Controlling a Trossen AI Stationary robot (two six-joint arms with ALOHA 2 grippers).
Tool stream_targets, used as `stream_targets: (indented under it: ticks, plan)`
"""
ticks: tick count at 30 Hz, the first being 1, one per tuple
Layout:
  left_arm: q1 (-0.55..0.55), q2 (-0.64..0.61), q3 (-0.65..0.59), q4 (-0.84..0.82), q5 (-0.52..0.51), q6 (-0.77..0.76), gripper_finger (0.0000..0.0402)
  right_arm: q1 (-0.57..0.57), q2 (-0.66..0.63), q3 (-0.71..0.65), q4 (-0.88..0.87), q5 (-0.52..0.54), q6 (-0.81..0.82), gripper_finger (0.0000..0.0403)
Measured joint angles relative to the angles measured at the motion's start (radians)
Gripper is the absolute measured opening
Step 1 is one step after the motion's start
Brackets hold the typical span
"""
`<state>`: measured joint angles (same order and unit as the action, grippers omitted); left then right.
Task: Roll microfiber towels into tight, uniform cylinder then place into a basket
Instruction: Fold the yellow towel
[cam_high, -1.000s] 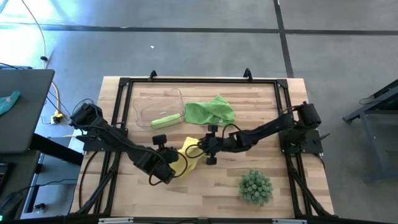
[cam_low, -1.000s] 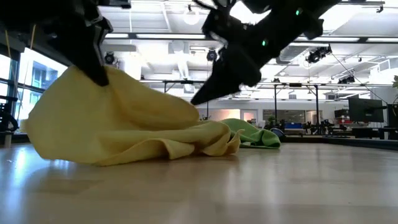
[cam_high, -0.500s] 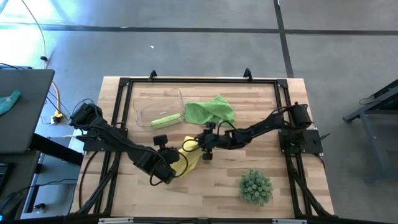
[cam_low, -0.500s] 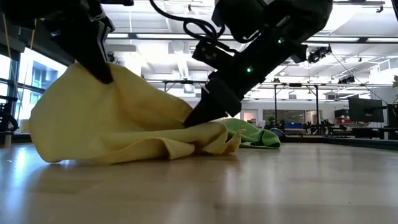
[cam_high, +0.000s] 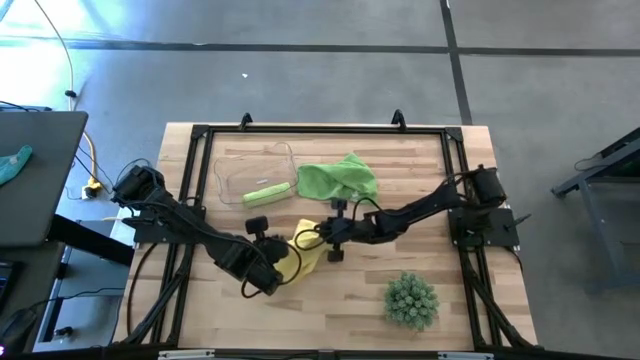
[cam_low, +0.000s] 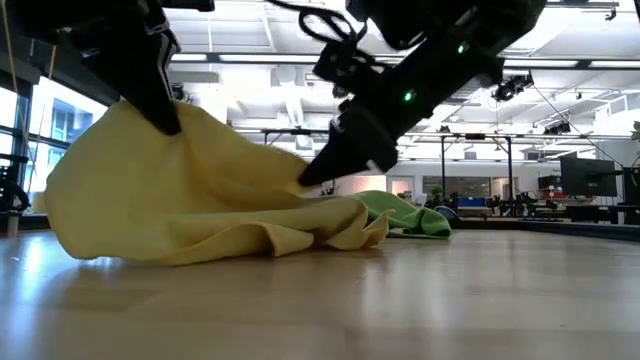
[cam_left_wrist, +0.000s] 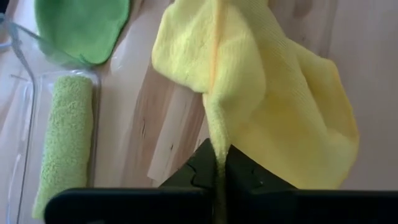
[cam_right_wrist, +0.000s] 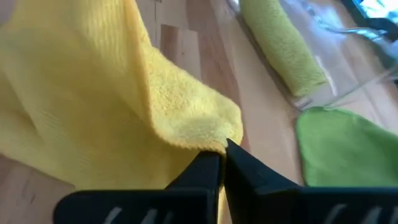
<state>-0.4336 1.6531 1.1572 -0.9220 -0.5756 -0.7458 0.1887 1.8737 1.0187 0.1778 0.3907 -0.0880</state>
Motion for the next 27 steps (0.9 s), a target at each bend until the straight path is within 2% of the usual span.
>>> stream_targets:
  ticks: [3,7,12,16,20,24,27]
  plan:
    - [0.001,0.000,0.000,0.003,-0.005,-0.027,0.0029,0.009,-0.050,0.000,-0.074,0.001,0.024,0.0003]
    - [0.001,0.003,0.000,0.036,0.012,-0.027,0.0078,0.021,-0.118,0.000,-0.237,-0.001,0.125,0.0001]
    - [0.001,0.028,0.001,0.184,0.008,0.111,0.0129,0.051,-0.182,0.000,-0.420,-0.021,0.191,0.0001]
    - [0.009,0.048,0.001,0.357,-0.049,0.314,0.0141,0.107,-0.212,0.000,-0.459,-0.010,0.006,0.0000]
    - [0.046,0.059,0.000,0.525,-0.057,0.441,0.0141,0.173,-0.223,0.047,-0.480,0.068,-0.171,0.0000]
    - [0.086,0.066,-0.001,0.651,-0.045,0.517,0.0142,0.230,-0.225,0.122,-0.526,0.167,-0.313,0.0000]
    - [0.110,0.066,0.000,0.722,0.031,0.548,0.0142,0.257,-0.225,0.169,-0.567,0.240,-0.364,0.0000]
